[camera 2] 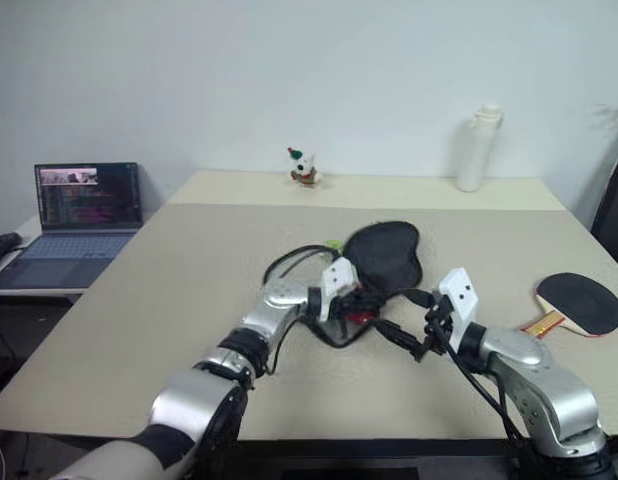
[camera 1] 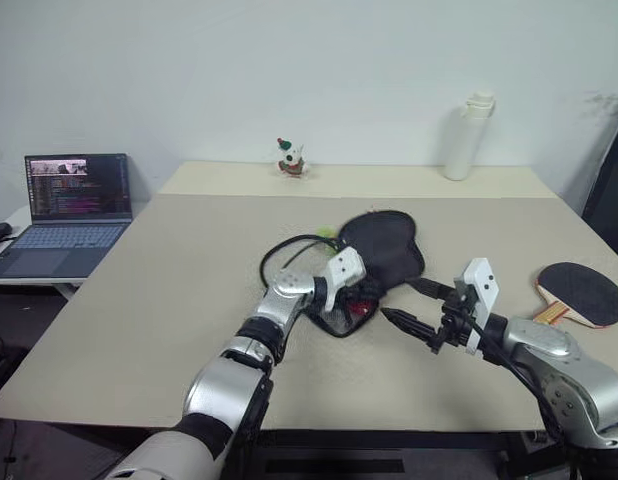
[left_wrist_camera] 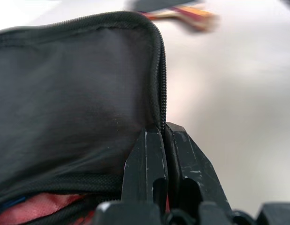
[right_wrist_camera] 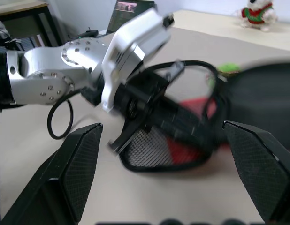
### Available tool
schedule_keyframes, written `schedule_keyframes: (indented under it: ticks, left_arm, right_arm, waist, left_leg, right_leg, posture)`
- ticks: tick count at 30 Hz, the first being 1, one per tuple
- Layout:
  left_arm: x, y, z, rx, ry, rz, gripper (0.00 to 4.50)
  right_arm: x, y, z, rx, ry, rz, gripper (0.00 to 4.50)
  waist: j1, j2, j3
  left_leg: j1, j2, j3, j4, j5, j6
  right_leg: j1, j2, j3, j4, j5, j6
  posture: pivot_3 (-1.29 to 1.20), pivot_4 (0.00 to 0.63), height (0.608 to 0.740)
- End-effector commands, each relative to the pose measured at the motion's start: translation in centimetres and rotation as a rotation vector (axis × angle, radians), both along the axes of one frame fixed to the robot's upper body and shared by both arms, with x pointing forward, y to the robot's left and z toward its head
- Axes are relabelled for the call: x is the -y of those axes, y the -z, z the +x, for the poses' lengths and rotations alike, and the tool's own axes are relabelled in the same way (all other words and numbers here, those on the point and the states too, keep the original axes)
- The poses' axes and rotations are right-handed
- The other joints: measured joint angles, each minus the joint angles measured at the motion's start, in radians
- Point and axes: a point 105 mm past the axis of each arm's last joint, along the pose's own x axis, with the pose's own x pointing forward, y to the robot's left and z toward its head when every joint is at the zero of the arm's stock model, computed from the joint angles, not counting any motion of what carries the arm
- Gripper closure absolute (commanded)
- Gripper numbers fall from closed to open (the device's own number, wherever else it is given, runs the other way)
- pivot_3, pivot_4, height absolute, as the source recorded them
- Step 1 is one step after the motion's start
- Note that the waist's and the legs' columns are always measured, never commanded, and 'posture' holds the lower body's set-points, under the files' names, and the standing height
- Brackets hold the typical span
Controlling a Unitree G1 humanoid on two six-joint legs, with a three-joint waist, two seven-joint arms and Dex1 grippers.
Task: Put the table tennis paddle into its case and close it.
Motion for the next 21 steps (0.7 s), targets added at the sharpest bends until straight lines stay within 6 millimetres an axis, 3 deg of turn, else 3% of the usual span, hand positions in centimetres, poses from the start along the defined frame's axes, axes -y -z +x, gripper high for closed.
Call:
schedule_keyframes:
  ticks: [1, 7, 10, 17, 21]
  left_arm:
    - [0.1, 0.2, -1.0, 0.010, 0.079, 0.024, 4.44]
    - [-1.6, 2.1, -1.3, -0.024, 0.058, 0.084, 4.44]
    - [-2.1, 1.9, -1.1, -0.026, 0.037, 0.061, 3.76]
    - [-3.7, 0.0, -0.9, -0.007, -0.017, -0.062, 1.27]
    - [-5.1, -1.6, -2.8, -0.035, 0.007, -0.139, 1.27]
  right_arm:
    - [0.2, -1.5, -0.7, 0.058, 0.001, 0.008, 0.00]
    - [0.4, -1.4, -0.9, 0.052, 0.015, 0.008, 0.00]
    - [0.5, -1.3, -0.6, 0.050, 0.020, 0.007, 0.00]
    - [0.7, -1.7, 0.7, 0.053, 0.045, 0.025, 0.00]
    - [1.0, -2.3, 2.0, 0.041, 0.078, 0.069, 0.00]
  waist:
    - [0.000, 0.000, 0.000]
    - [0.001, 0.000, 0.000]
    - [0.001, 0.000, 0.000]
    - [-0.001, 0.000, 0.000]
    - [-0.005, 0.000, 0.000]
  left_leg:
    - [0.000, 0.000, 0.000, 0.000, 0.000, 0.000]
    - [0.001, 0.002, -0.001, 0.001, 0.000, 0.000]
    - [0.001, 0.002, 0.000, 0.001, 0.000, 0.000]
    - [0.001, 0.002, -0.001, 0.001, 0.000, 0.000]
    - [0.002, 0.004, -0.002, 0.000, 0.000, 0.000]
  right_leg:
    - [0.000, 0.001, 0.000, 0.000, 0.000, 0.001]
    - [0.000, 0.003, 0.000, 0.001, -0.001, 0.001]
    - [0.000, 0.003, 0.001, 0.000, -0.001, 0.001]
    - [0.000, 0.003, 0.001, 0.001, -0.001, 0.001]
    - [0.000, 0.004, 0.003, 0.001, 0.001, -0.001]
  posture:
    - [0.00, 0.150, 0.740]
    - [0.00, 0.150, 0.740]
    - [0.00, 0.150, 0.740]
    - [0.00, 0.150, 0.740]
    - [0.00, 0.150, 0.740]
